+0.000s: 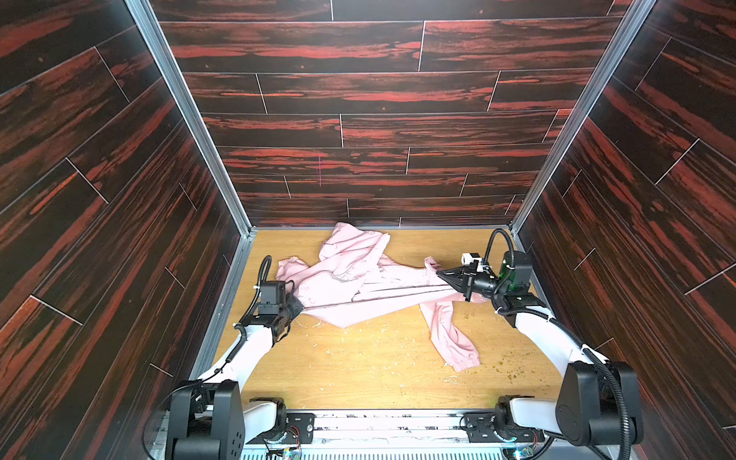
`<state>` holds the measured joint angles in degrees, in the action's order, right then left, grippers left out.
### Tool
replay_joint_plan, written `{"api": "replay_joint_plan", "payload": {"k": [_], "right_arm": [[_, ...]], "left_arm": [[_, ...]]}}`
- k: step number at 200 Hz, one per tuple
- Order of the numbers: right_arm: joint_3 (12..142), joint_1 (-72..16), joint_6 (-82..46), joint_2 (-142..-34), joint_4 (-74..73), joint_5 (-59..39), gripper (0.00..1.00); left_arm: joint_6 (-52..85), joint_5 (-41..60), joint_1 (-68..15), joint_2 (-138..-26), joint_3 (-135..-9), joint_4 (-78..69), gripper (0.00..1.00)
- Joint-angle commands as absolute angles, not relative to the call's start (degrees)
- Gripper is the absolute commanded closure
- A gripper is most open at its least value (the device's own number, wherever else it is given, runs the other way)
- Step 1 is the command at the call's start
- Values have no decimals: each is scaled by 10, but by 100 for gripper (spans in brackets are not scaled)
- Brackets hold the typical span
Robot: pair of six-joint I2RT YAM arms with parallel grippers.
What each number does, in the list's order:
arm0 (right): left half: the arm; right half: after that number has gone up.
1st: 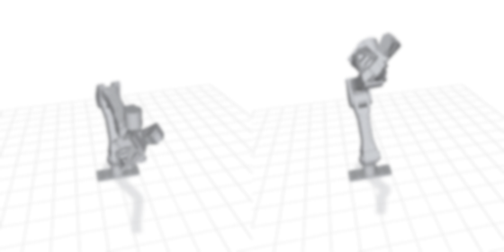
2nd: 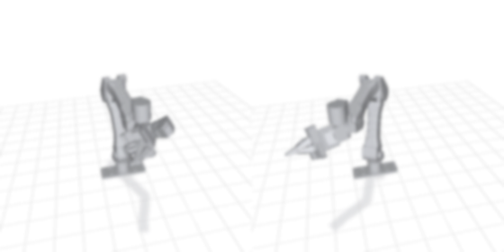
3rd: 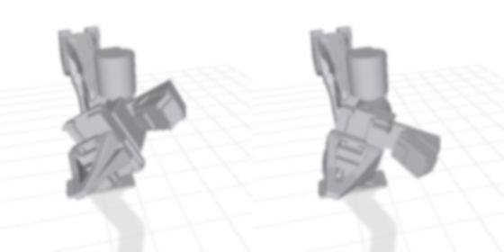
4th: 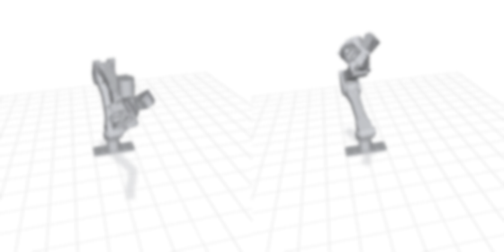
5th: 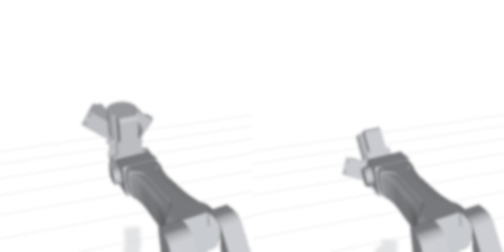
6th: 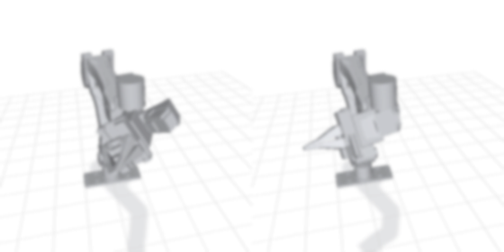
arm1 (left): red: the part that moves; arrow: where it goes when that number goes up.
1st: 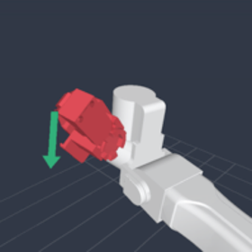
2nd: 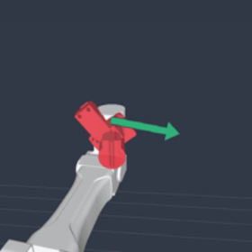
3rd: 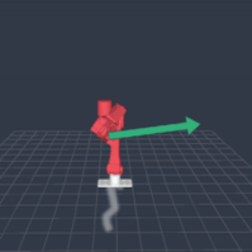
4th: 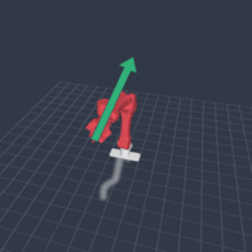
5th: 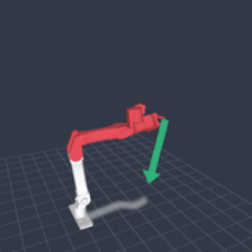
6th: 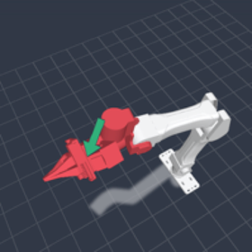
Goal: Zip up the jacket
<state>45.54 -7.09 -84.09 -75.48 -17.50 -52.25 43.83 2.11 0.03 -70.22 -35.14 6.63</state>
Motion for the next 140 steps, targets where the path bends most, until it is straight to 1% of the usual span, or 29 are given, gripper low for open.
{"api": "replay_joint_plan", "payload": {"k": [1,15,31,54,75,85,92,104,114,124,140], "right_arm": [[459,-160,-806,-775,-213,-386,100],[462,-230,-795,-824,-255,-326,99],[452,-277,-810,-884,-341,-282,99],[434,-307,-843,-949,-426,-246,97],[427,-319,-863,-975,-436,-230,96],[422,-321,-871,-976,-435,-225,88],[419,-322,-874,-974,-429,-222,78],[415,-322,-876,-962,-417,-218,65],[416,-322,-872,-948,-396,-215,57],[422,-322,-866,-931,-363,-210,51],[441,-322,-855,-907,-289,-205,45]], "left_arm": [[448,30,-26,-699,-354,37,100],[469,46,-70,-697,-354,12,100],[498,49,-119,-696,-351,-10,100],[528,55,-163,-688,-330,-42,100],[537,53,-177,-675,-311,-48,100],[538,53,-179,-669,-305,-49,100],[539,53,-180,-666,-302,-48,100],[541,52,-180,-661,-297,-49,100],[541,52,-180,-660,-297,-50,100],[541,53,-180,-662,-299,-51,100],[540,55,-180,-667,-305,-53,100]]}}
